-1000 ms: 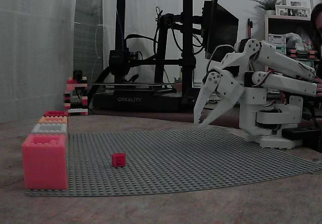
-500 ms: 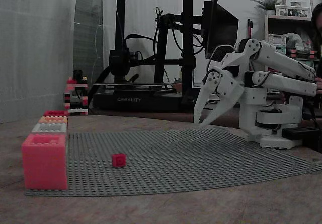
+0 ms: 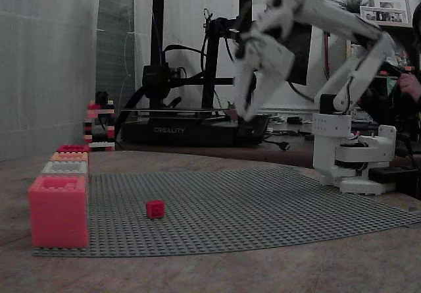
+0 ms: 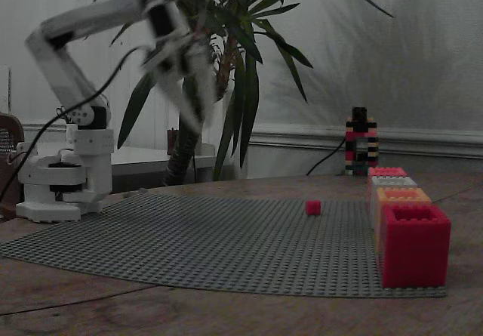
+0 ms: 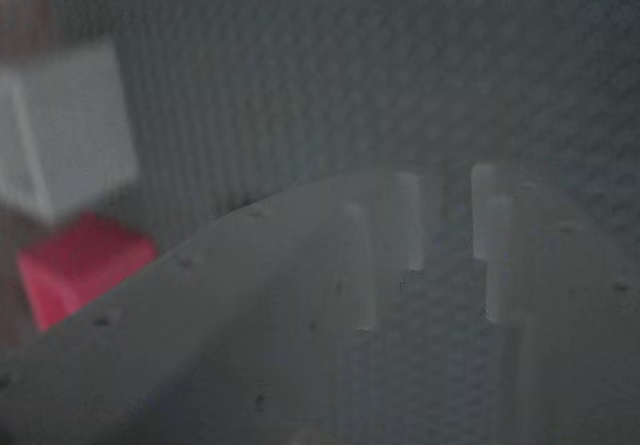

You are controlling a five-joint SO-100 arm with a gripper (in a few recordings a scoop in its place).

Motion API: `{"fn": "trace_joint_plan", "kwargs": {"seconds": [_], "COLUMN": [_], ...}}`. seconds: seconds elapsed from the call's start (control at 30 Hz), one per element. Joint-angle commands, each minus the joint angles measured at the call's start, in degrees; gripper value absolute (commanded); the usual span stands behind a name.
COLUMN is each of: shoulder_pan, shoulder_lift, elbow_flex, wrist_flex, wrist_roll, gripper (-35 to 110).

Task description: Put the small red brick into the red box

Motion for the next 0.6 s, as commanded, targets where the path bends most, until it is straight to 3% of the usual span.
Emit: {"fn": "trace_joint_plan", "kwargs": {"seconds": [0.0,0.57], "shoulder_pan": [-3.69,-13.8], "shoulder_lift": [-15.64,-53.96], "elbow_flex": [-20.74,-53.26], "wrist_flex": [1.23,7.91], "wrist_roll": [-1.76,4.04], "gripper": [18,25]}}
